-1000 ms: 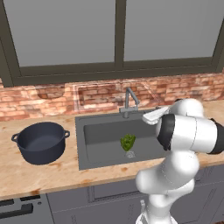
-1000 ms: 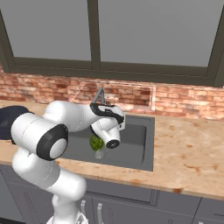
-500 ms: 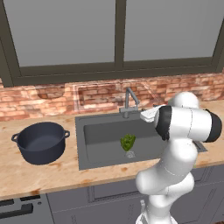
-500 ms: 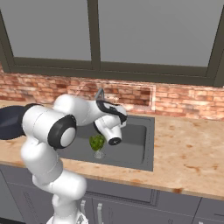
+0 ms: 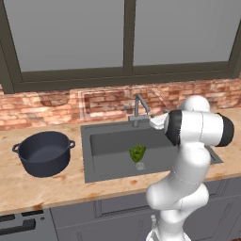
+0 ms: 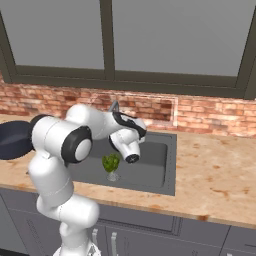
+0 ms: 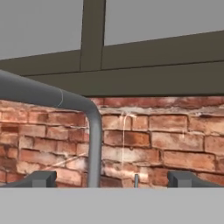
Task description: Dump the lettuce from the pot into the sink. Then turn on the water and wash the lettuce. Then turn off the water and put the lettuce back in the pot.
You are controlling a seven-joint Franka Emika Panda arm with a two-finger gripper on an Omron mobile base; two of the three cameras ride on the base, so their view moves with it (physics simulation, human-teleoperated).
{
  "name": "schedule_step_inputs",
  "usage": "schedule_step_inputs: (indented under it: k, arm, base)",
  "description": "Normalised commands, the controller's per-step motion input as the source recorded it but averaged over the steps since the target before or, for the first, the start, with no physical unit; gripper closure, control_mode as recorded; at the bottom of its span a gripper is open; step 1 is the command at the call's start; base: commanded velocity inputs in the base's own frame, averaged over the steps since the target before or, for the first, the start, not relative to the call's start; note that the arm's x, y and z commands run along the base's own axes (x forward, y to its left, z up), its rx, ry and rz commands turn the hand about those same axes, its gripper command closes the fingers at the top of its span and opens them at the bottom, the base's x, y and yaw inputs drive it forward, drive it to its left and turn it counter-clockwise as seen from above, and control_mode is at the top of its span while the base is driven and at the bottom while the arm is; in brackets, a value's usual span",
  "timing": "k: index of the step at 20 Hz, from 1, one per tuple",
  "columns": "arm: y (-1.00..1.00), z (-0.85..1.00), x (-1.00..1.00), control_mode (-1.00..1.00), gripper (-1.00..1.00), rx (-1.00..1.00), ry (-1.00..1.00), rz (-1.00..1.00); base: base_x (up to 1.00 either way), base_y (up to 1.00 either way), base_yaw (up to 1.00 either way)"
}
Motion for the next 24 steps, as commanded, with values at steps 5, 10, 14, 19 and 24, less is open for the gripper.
schedule_step_inputs:
  k: [5, 10, 14, 19, 24]
  arm:
    - [0.00, 0.00, 0.23, -1.00, -1.00, 0.00, 0.00, 0.01]
    - [0.00, -0.11, 0.18, -1.00, -1.00, 0.00, 0.00, 0.01]
    - [0.00, -0.17, 0.14, -1.00, -1.00, 0.01, 0.00, 0.00]
    - [0.00, -0.15, 0.11, -1.00, -1.00, 0.02, 0.00, 0.00]
    - [0.00, -0.07, 0.14, -1.00, -1.00, 0.02, 0.00, 0.00]
  base:
    - [0.00, 0.00, 0.00]
    - [0.00, 0.00, 0.00]
    - [0.00, 0.00, 0.00]
    - [0.00, 0.00, 0.00]
    - [0.00, 0.00, 0.00]
